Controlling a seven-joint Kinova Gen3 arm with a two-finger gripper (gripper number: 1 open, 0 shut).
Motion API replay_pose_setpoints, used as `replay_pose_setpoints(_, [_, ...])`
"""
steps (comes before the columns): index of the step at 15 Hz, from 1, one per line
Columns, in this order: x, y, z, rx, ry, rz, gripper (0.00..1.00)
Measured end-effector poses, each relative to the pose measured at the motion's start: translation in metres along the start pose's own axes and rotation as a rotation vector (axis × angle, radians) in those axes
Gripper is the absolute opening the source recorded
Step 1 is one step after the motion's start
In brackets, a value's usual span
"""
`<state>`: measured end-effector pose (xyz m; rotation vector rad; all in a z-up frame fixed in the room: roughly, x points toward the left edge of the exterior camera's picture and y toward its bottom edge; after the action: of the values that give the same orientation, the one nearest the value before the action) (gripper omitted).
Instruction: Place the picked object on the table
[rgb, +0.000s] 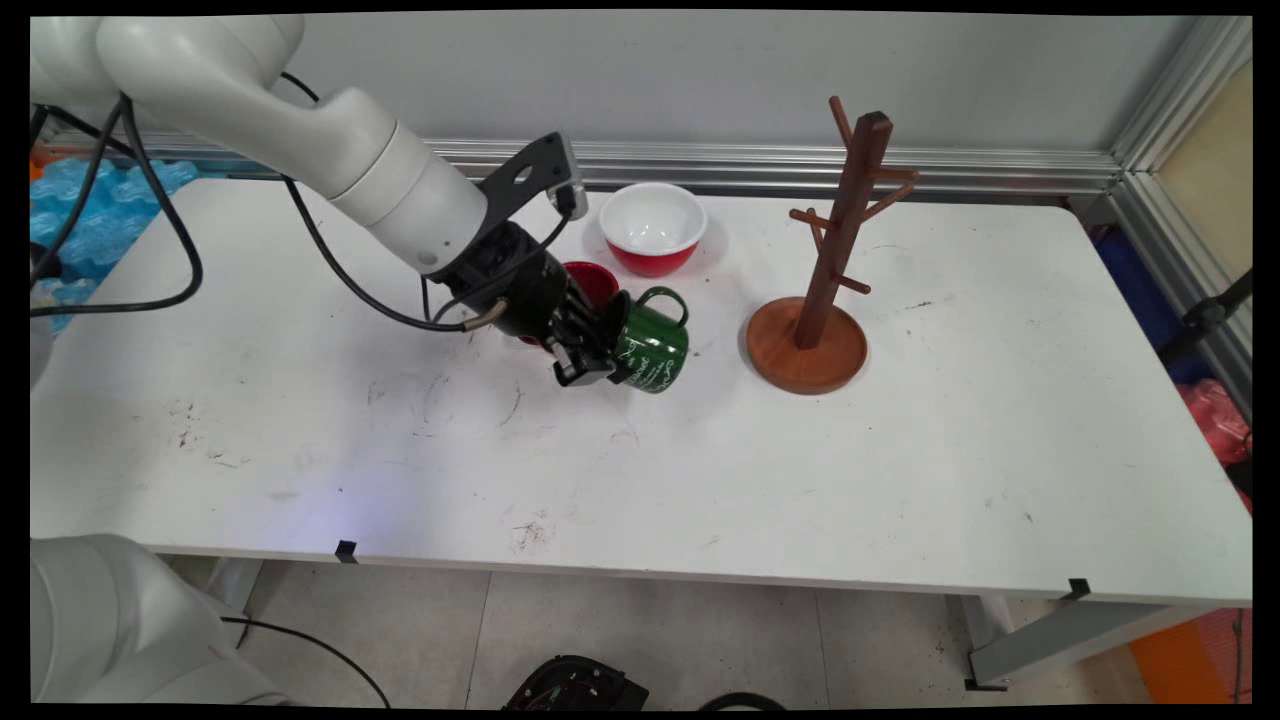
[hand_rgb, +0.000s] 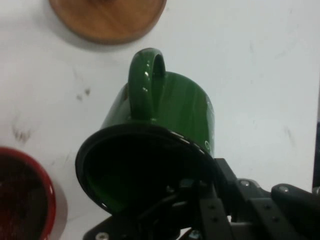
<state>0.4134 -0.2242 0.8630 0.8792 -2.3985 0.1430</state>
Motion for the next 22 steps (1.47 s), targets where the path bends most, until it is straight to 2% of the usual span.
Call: replay_pose_setpoints(22, [-0.0028, 0.0080, 0.0035, 0.052, -0.213, 0.037, 0.00])
